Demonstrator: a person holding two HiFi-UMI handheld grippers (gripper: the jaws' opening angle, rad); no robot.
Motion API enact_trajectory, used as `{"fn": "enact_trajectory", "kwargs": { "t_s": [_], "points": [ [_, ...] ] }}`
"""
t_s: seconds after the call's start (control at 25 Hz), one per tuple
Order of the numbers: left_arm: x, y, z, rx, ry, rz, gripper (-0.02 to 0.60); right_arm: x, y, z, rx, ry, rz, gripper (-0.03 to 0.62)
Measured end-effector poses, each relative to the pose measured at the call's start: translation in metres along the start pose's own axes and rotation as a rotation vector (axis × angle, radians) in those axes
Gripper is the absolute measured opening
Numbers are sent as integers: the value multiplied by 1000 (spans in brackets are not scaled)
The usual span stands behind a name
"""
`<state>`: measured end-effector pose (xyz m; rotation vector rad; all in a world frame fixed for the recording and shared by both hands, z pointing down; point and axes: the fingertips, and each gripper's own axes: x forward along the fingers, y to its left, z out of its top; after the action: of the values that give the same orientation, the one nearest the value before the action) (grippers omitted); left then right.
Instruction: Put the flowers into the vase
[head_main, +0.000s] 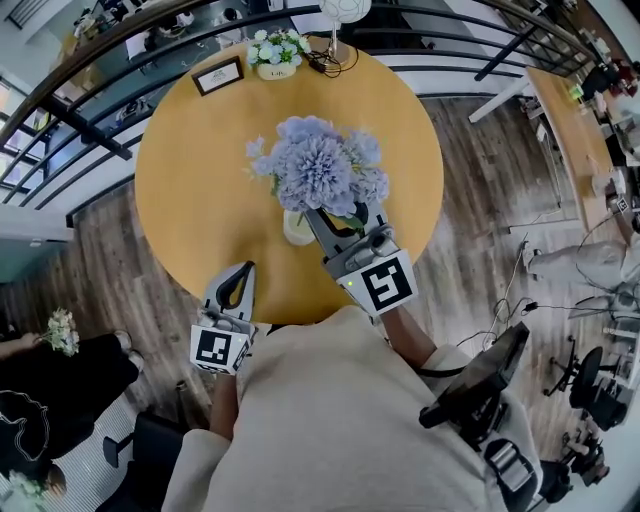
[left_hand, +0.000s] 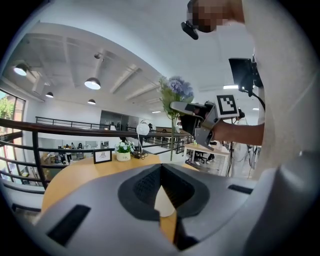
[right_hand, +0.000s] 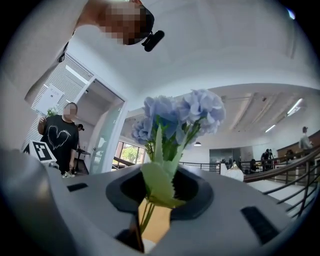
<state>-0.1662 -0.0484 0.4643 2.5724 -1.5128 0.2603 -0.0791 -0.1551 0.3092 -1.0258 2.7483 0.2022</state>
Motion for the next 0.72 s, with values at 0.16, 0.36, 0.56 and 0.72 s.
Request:
{"fn": "enact_trajectory", "kwargs": {
  "t_s": [0.16, 0.36, 0.56, 0.72],
  "points": [
    [0, -3, -1, 1, 4, -6, 8, -4, 4, -18, 21, 13, 1, 110],
    [0, -1, -2, 3, 11, -3, 8, -8, 9, -42, 23, 32, 4, 110],
    [-1, -4, -3, 2, 22, -3, 8, -10, 20, -64, 18, 29, 8, 112],
    [1, -5, -3, 5, 29, -3, 8, -24, 26, -103, -142, 217, 72, 112]
  ]
}}
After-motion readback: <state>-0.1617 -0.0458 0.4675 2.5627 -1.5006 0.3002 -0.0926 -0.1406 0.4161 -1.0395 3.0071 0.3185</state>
